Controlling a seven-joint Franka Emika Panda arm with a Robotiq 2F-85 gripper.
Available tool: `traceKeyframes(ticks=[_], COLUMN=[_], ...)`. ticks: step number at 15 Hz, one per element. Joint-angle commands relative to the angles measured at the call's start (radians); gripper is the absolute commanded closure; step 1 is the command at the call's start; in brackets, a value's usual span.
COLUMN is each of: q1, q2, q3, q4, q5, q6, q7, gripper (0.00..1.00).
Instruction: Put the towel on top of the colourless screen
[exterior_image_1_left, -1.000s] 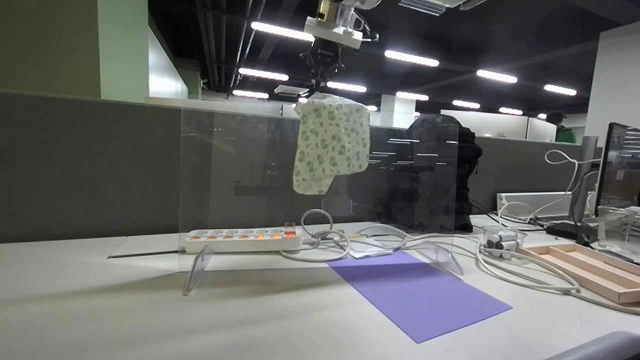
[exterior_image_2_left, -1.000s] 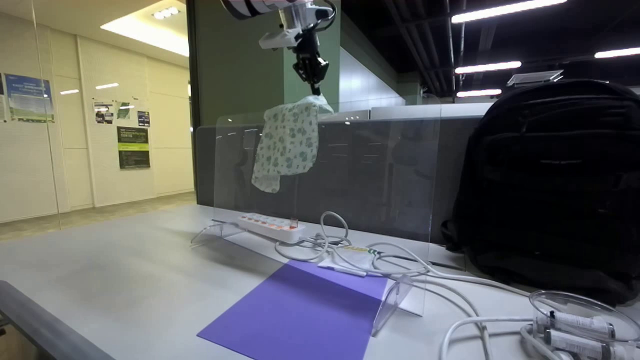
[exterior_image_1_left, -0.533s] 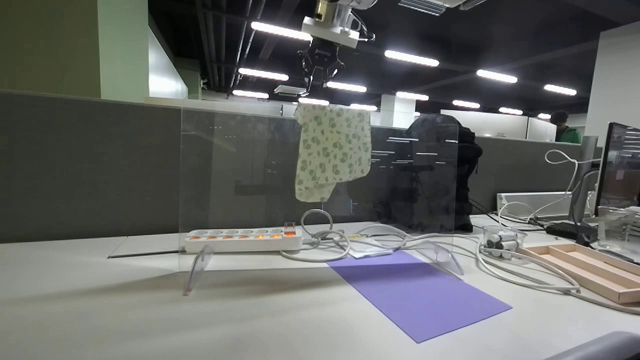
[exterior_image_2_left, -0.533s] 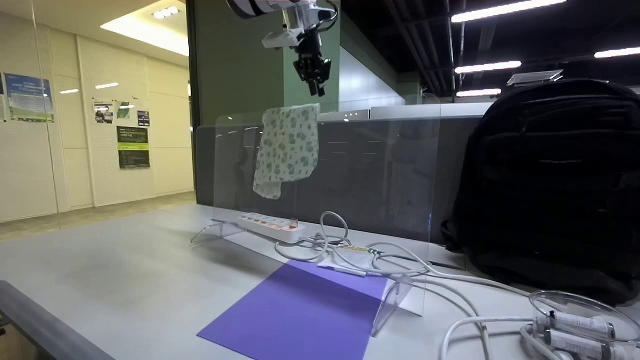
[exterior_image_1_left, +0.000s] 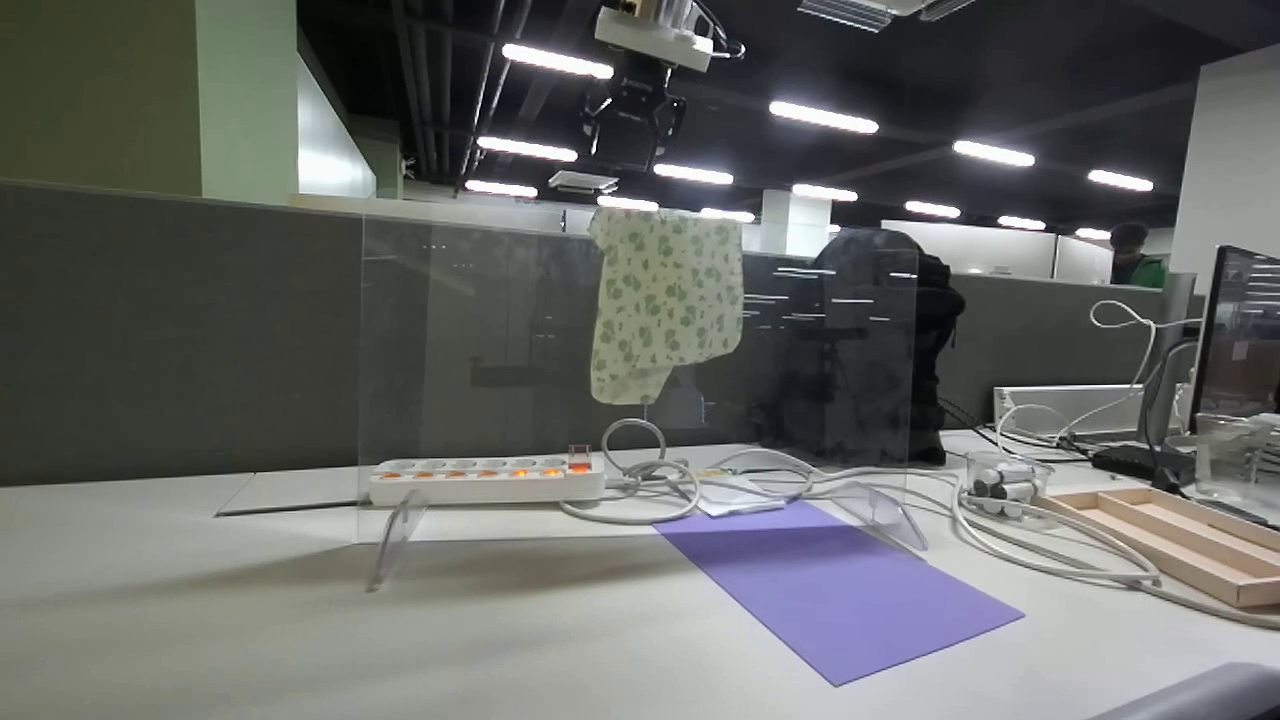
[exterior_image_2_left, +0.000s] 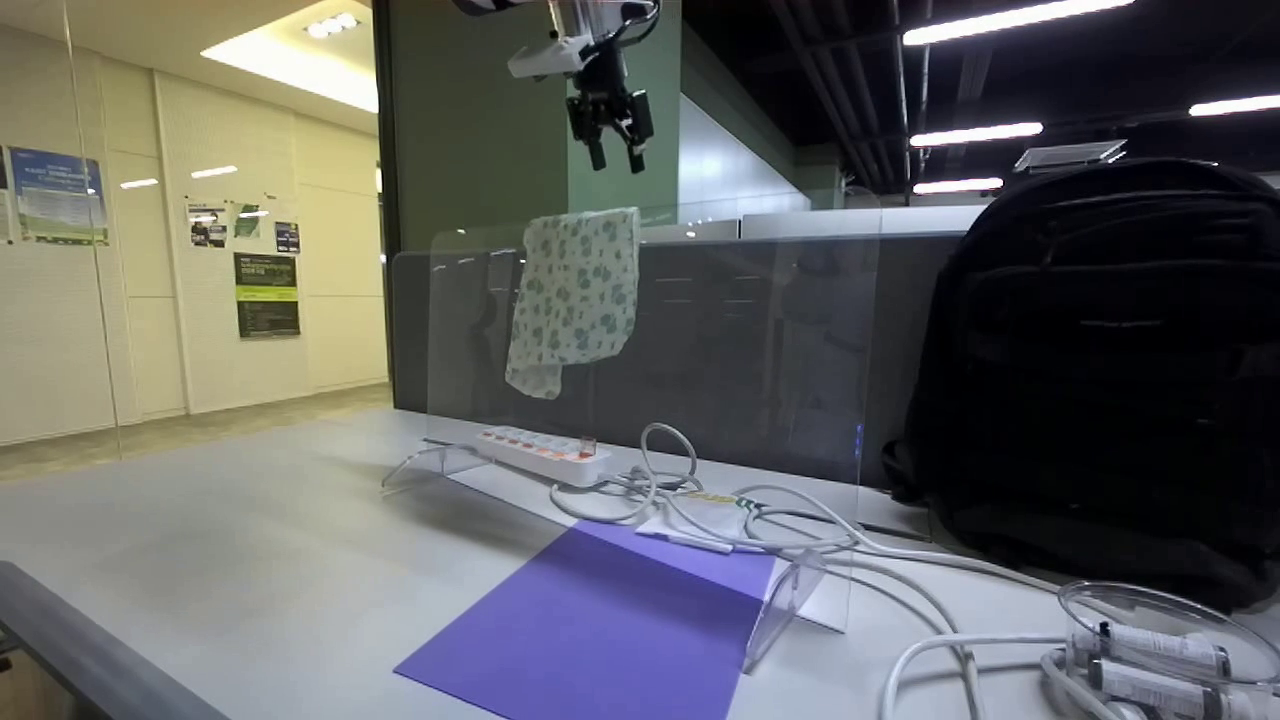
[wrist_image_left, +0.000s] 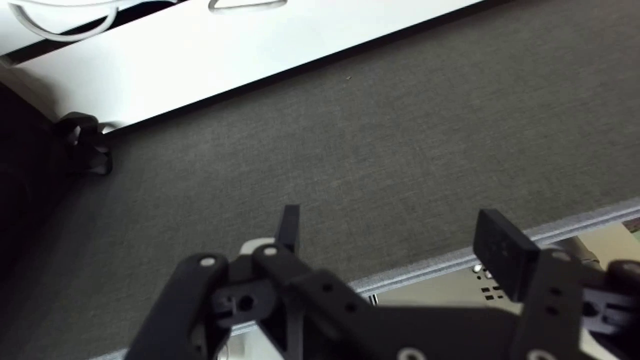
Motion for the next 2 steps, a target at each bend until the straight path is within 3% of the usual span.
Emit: traceKeyframes(ticks=[1, 2], q1=[0.009, 0.012], q2=[-0.066, -0.082], q3=[0.008, 0.009], q4=[-0.030, -0.039], q5=[-0.003, -0.002], q6=[-0.063, -0.078], q7=[-0.033, -0.036], gripper=[0.00, 0.00])
